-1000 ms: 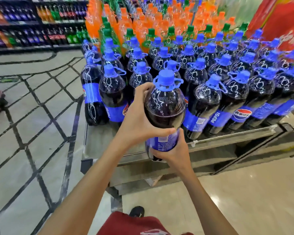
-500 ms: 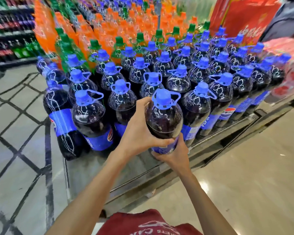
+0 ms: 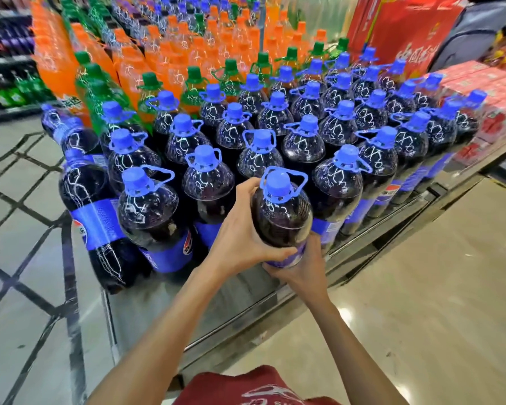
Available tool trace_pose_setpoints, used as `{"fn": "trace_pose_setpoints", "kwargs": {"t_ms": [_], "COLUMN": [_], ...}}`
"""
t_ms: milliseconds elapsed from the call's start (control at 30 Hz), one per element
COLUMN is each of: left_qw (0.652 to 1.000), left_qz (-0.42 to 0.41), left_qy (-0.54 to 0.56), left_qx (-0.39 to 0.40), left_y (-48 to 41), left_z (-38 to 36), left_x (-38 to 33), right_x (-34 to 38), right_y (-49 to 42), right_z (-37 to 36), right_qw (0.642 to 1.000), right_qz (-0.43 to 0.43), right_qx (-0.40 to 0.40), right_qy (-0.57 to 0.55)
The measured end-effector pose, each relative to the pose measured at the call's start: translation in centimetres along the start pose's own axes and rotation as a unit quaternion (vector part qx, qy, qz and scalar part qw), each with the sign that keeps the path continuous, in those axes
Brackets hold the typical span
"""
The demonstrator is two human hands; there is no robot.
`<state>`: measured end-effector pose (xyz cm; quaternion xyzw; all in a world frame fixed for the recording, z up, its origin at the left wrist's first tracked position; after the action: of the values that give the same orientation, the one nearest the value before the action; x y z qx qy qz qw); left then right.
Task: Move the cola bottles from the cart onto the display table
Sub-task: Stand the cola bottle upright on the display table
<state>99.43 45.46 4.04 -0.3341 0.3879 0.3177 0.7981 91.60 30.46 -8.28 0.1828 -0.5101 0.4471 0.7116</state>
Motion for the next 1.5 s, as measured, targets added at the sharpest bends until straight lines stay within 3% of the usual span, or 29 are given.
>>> {"fn": "trace_pose_setpoints", "kwargs": {"t_ms": [400,600,833,1033,1500], "left_qw": [1.000,0.999,0.996,0.995,0.996], "left_qz": [0.002,-0.012,-0.062,-0.070,-0.051], "left_qy": [0.008,-0.017,-0.052,-0.067,-0.078], "left_qx": [0.013,0.041,0.027,0.025,0.006], "left_y": [-0.7,-0.8,-0.9,-0.9,-1.6], "left_z": [0.1,-1.3,-0.9,-0.8,-2.1], "left_x": [1.6,1.0,1.9,2.0,1.9], "right_x": [0.6,-0.3,-0.8,-0.5,-0.4], "right_y": [0.1,0.7,0.9,1.7,1.9], "right_z": [-0.6,-0.9,-1.5,-1.8,-1.6], "right_qw": [0.999,0.995,0.994,0.985,0.988], "right_qz": [-0.033,-0.097,-0.093,-0.075,-0.112], "right_qx": [0.001,-0.014,-0.030,-0.094,-0.103], "right_qy": [-0.011,-0.027,0.039,0.120,0.040]}}
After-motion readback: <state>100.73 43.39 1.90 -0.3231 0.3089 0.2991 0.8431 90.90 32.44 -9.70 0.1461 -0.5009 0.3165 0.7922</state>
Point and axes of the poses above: each hand's wrist, its own y-axis away from the middle knuckle, its own z-axis out of the back of the hand, x = y × z, the point moved 2 cm from there along -y, towards the middle knuckle, and after that the axes turned 3 degrees about -y, right-handed, at the moved point
